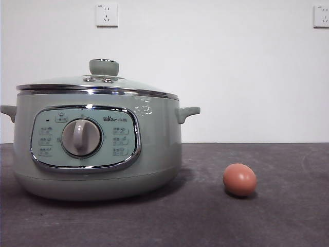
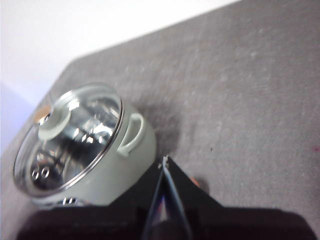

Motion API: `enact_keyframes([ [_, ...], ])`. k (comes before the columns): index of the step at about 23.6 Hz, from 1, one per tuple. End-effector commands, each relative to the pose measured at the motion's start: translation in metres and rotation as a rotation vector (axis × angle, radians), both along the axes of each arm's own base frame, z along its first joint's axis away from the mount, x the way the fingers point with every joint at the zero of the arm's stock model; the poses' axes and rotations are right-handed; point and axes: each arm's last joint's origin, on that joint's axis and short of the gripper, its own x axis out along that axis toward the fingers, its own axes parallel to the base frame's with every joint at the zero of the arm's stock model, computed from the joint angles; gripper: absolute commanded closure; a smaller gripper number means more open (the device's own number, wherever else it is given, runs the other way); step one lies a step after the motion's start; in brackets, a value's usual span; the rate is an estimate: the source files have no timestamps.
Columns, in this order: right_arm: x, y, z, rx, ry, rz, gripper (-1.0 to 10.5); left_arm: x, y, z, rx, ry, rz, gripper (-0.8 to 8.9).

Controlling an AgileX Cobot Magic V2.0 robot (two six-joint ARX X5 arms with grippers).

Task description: Pick up the egg,open the lid,put the egg in the pot,close the lid

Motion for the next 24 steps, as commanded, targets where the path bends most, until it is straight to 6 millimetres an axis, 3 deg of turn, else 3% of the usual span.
enact_keyframes([
  [1, 0.009, 0.003, 0.014, -0.073, 0.026, 0.074, 9.5, 0.005, -0.001, 0.008, 0.033, 0.015, -0.070, 8.19],
  [9, 0.037, 0.011, 0.023, -0.158, 0.205, 0.236, 9.3, 0.022, -0.002, 0.023, 0.152, 0.104, -0.123, 8.17],
  [11, 0.044, 0.012, 0.020, -0.163, 0.242, 0.238, 8.2, 0.025, -0.002, 0.026, 0.162, 0.104, -0.128, 8.05],
  [14, 0.056, 0.017, 0.010, -0.154, 0.322, 0.245, 4.7, 0.029, -0.002, 0.029, 0.163, 0.092, -0.122, 5.23],
  [19, 0.066, 0.042, -0.001, -0.218, 0.397, 0.247, 4.7, 0.030, -0.002, 0.031, 0.167, 0.074, -0.102, 4.99],
  [24, 0.080, 0.091, -0.025, -0.388, 0.433, 0.192, 4.8, 0.030, -0.005, 0.032, 0.165, 0.061, -0.128, 4.99],
])
